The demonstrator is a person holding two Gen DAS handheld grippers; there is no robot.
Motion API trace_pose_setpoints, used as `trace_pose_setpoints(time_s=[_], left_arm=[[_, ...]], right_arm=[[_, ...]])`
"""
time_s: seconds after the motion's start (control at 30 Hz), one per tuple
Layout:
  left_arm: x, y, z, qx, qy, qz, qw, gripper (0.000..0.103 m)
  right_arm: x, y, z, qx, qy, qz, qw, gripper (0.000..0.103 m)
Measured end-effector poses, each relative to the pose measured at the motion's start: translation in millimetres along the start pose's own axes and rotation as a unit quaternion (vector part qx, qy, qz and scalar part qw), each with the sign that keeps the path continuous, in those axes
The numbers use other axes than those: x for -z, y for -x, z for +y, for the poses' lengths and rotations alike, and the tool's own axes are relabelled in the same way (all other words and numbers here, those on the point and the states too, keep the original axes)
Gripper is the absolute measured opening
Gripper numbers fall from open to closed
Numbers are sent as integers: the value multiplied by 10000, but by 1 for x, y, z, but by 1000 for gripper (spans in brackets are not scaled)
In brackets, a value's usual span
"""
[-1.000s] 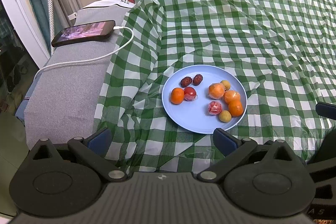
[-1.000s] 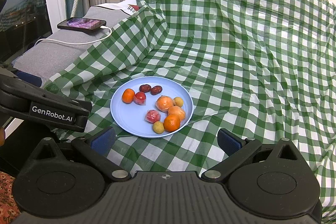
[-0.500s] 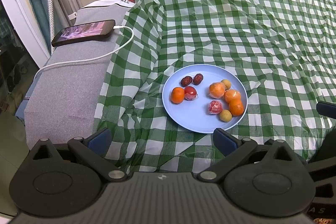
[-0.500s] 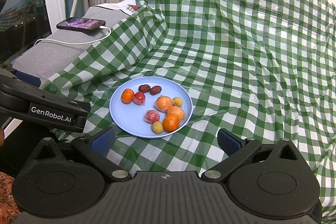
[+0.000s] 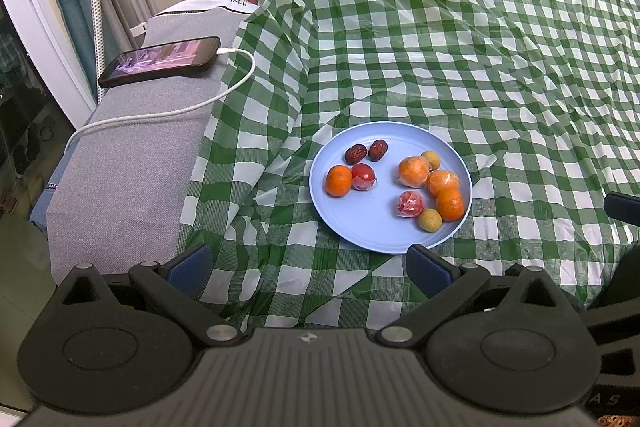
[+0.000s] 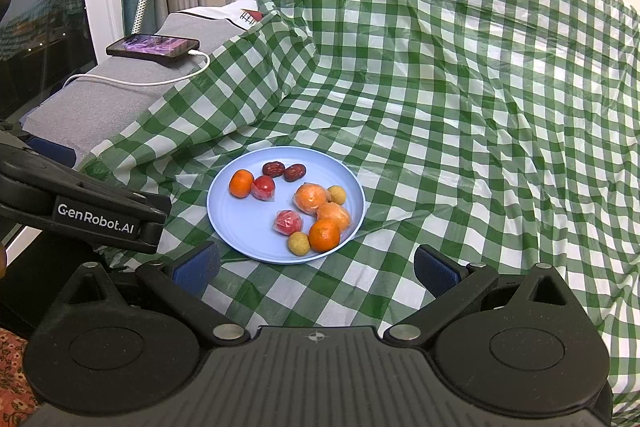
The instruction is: Organize fruits
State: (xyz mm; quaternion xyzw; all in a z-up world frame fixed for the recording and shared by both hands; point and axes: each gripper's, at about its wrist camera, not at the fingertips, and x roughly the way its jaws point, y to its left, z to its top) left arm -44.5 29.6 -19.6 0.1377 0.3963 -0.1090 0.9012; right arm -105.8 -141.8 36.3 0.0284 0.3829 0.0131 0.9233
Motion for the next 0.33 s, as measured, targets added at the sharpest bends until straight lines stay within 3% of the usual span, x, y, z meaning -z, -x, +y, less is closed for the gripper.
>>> trace_pose_setpoints(time_s=[0.33], left_arm=[[0,1,1,-17,1,-57,10000,103]], right_arm=[[0,0,0,-2,-3,-1,10000,102]])
